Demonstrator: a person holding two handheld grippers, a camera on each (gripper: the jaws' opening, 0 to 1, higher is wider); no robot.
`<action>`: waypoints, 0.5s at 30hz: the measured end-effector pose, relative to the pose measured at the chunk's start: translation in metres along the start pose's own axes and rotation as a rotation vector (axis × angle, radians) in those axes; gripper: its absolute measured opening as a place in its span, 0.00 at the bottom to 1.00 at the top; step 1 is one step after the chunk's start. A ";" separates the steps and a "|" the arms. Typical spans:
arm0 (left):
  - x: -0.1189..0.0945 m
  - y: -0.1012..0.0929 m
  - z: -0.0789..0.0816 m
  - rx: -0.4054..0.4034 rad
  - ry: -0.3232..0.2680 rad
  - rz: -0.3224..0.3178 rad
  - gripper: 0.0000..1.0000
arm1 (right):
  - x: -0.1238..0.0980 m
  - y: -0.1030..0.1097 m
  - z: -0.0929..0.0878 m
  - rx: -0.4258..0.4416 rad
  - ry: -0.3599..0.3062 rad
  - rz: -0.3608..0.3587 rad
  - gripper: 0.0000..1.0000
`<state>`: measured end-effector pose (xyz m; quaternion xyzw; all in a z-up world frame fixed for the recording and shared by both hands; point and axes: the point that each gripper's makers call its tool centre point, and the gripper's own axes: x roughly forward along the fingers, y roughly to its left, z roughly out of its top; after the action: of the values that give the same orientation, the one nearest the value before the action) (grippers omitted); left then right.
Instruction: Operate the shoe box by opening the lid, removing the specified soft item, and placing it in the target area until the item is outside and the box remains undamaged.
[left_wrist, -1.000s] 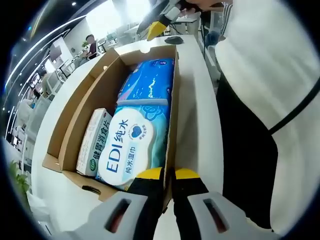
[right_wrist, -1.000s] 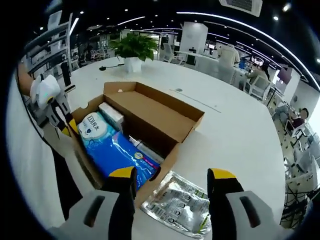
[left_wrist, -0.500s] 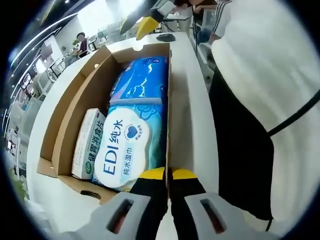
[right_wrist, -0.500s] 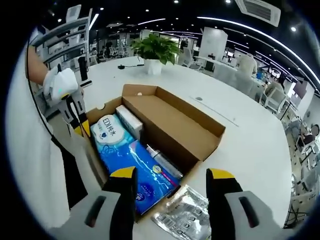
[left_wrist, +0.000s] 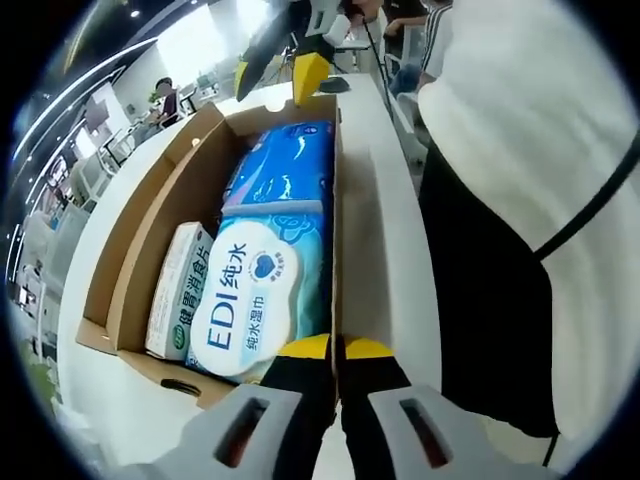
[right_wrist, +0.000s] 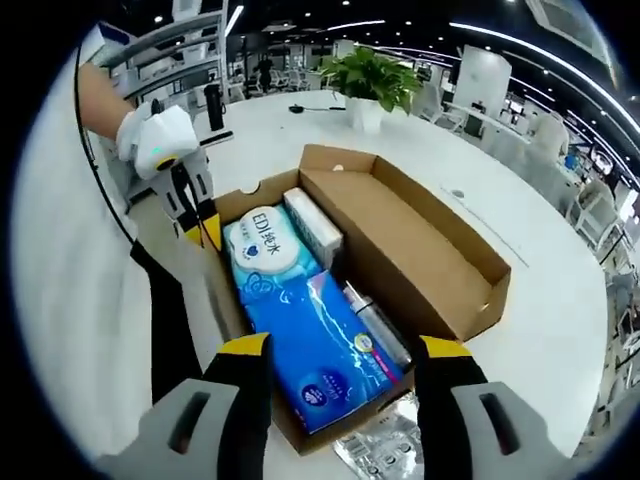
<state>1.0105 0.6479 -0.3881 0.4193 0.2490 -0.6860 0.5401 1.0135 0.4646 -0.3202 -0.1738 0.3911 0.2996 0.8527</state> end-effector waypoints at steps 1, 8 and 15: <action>0.000 0.000 -0.001 0.002 -0.005 0.003 0.01 | 0.001 0.002 0.000 -0.017 0.007 0.013 0.57; 0.001 0.000 -0.001 0.021 -0.002 0.005 0.01 | 0.006 0.009 -0.006 -0.055 0.058 0.068 0.61; 0.001 0.000 -0.001 -0.006 0.001 0.003 0.01 | 0.024 -0.008 -0.025 -0.069 0.143 0.135 0.69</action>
<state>1.0109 0.6483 -0.3891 0.4183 0.2506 -0.6841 0.5424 1.0170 0.4539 -0.3541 -0.1973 0.4514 0.3566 0.7938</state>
